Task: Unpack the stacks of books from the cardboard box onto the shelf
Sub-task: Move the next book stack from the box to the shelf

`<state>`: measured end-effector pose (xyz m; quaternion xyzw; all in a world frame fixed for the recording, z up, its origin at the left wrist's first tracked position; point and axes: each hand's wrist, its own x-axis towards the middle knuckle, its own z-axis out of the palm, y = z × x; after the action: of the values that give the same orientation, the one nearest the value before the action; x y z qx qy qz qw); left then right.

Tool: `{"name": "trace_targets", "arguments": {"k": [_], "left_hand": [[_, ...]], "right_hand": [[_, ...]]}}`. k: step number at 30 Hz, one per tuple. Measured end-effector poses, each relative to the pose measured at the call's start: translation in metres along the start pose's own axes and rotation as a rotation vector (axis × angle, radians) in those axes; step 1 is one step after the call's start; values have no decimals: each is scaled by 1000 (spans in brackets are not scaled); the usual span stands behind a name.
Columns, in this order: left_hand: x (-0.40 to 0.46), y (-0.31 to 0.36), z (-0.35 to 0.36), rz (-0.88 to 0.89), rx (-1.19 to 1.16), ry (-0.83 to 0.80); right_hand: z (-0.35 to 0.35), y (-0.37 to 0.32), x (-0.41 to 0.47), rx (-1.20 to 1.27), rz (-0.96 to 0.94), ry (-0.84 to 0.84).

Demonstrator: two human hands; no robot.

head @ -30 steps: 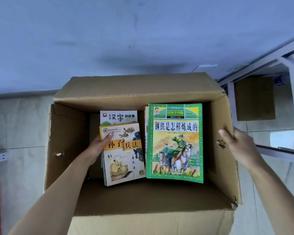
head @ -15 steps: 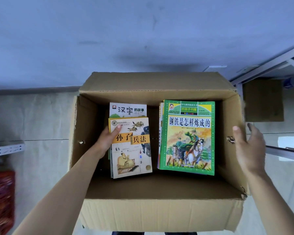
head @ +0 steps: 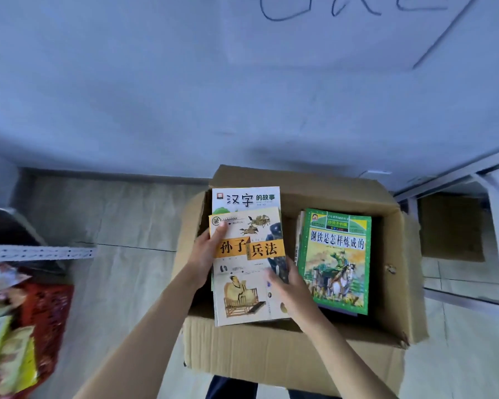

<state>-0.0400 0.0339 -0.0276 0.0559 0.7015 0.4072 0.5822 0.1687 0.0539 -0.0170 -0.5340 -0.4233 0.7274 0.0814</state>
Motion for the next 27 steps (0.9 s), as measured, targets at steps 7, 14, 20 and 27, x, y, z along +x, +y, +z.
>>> {"name": "trace_targets", "arguments": {"k": [7, 14, 20, 27], "left_hand": [[-125, 66, -46, 110, -80, 226], [-310, 102, -166, 279, -200, 485], [-495, 70, -301, 421, -223, 747], [-681, -33, -458, 535, -299, 1010]], "right_hand": [[46, -94, -84, -179, -166, -93], [169, -186, -202, -367, -362, -372], [329, -192, -319, -490, -507, -594], [522, -122, -455, -533, -600, -836]]}}
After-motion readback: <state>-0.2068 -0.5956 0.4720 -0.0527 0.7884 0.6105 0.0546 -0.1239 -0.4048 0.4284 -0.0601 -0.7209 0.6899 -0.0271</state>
